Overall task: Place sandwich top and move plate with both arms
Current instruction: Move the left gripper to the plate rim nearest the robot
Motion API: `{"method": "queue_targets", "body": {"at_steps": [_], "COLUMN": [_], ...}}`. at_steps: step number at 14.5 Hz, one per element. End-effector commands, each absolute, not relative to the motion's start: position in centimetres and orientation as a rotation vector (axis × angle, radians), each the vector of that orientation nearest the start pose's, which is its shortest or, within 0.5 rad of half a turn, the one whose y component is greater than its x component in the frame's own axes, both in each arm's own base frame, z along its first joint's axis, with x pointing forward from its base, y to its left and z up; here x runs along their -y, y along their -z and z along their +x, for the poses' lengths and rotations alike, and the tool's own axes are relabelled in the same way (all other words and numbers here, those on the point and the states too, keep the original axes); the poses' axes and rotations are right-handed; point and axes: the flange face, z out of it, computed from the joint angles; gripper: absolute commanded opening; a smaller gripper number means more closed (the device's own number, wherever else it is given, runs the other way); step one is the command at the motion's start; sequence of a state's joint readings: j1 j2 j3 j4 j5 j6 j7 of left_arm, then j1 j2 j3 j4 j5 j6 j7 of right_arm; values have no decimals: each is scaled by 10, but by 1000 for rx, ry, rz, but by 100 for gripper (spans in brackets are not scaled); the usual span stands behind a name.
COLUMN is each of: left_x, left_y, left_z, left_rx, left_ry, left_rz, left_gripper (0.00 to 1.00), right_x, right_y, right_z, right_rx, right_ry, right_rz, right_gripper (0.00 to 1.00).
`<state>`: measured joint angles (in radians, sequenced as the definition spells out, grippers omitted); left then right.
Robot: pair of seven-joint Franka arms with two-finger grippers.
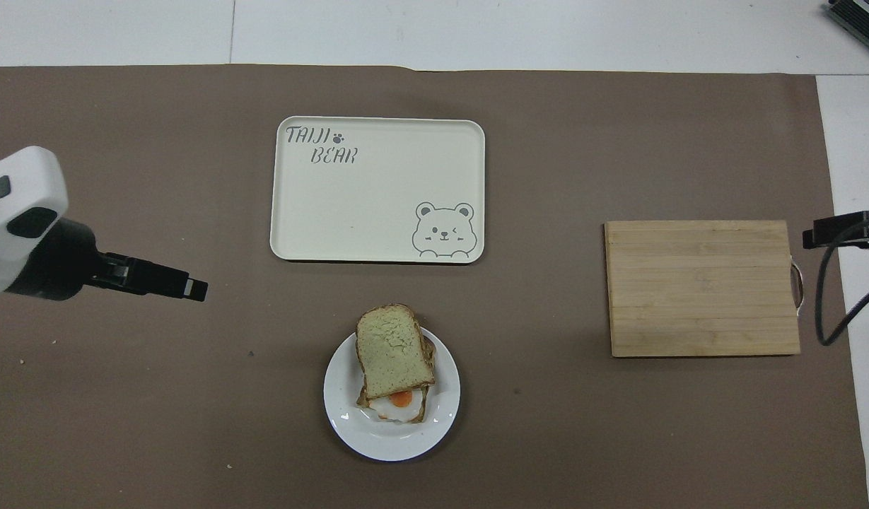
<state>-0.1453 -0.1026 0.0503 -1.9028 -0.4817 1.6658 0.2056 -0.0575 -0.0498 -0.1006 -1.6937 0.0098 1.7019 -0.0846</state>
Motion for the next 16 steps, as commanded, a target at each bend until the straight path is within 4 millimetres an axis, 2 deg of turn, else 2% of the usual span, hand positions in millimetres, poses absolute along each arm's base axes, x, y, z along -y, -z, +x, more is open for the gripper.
{"method": "queue_targets", "body": {"at_steps": [1,3,5,6,9,10,11,12,14,16], "left_x": [109,113,109,108,106,107,108,115,114,127], "left_y": [-486,-442,-397,-377,-335,-321,-312,-307,-298,-291], "left_z": [484,471,459,449,427,421,416,411,400,393], "left_rx": [-322,-346,-452,-438,-343,-344,-320,-334,-312,-304], "left_ry": [-168,-183,-211,-219,-161,-135,-99,-110,-118,-103], "left_rz": [-3697,-3758,-3851,-3895,-3963,-3989,-4010,-4015,-4010,-4024], "left_gripper": [100,100,100,100,100,100,100,96,81,78], "right_x": [86,71,68,66,45,42,32,29,29,38], "right_y": [-629,-649,-668,-673,-682,-676,-673,-667,-665,-664], "right_z": [546,545,540,538,532,530,527,527,524,524], "right_rx": [-68,-19,-14,-8,52,60,82,83,87,53], "right_ry": [109,126,132,139,174,150,141,120,90,83], "right_rz": [-3181,-3206,-3206,-3204,-3192,-3191,-3190,-3187,-3184,-3184], "right_gripper": [100,100,100,100,100,100,100,100,100,100]}}
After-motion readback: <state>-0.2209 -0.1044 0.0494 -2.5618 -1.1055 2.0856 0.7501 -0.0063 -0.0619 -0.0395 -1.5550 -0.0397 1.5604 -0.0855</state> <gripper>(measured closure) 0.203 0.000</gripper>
